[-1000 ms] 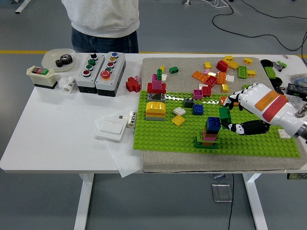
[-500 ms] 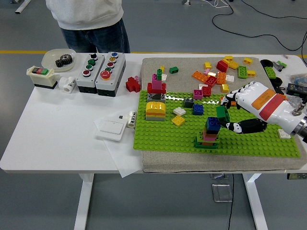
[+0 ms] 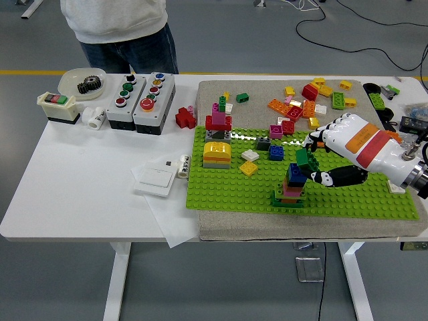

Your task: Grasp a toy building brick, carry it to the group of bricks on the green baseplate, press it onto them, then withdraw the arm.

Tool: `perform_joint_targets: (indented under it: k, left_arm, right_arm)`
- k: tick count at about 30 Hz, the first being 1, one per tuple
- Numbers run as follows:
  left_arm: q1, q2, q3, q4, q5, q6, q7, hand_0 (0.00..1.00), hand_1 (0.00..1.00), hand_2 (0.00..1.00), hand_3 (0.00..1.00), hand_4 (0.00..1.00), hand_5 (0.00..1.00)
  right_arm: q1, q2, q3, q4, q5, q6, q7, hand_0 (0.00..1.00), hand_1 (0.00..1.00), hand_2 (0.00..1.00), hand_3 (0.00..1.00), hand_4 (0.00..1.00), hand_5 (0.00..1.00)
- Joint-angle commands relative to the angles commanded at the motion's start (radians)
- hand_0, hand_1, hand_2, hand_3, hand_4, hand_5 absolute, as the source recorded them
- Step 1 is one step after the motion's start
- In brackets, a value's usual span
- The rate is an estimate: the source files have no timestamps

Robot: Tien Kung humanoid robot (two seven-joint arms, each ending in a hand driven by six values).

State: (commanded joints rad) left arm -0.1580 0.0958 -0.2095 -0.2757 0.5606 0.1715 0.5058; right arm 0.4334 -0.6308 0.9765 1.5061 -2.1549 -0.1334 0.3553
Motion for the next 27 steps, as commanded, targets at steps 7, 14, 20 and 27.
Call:
perform_joint_targets:
  k: [7,14,20,27]
  left_arm:
    - [-0.001,0.001,0.000,0.000,0.001,0.000,0.001,0.395,0.532,0.634,0.782,0.792,0.908]
    - [-0.003,0.002,0.002,-0.001,0.001,0.001,0.001,0.395,0.531,0.633,0.782,0.792,0.907]
    - [-0.004,0.003,0.004,-0.002,-0.001,0.002,0.000,0.395,0.531,0.633,0.782,0.792,0.906]
    - [-0.004,0.004,0.004,-0.001,0.002,0.001,0.001,0.389,0.527,0.628,0.782,0.792,0.904]
  right_arm:
    - [0.015,0.002,-0.018,-0.009,0.002,0.000,0.000,0.219,0.339,0.462,0.508,0.699,0.430]
    - [0.041,0.004,-0.046,-0.027,0.005,0.000,0.003,0.220,0.339,0.462,0.508,0.700,0.430]
    - [0.061,0.004,-0.072,-0.037,0.006,0.000,0.005,0.219,0.338,0.462,0.509,0.702,0.430]
    - [0.087,0.006,-0.102,-0.039,0.009,0.001,0.005,0.220,0.339,0.463,0.510,0.706,0.431]
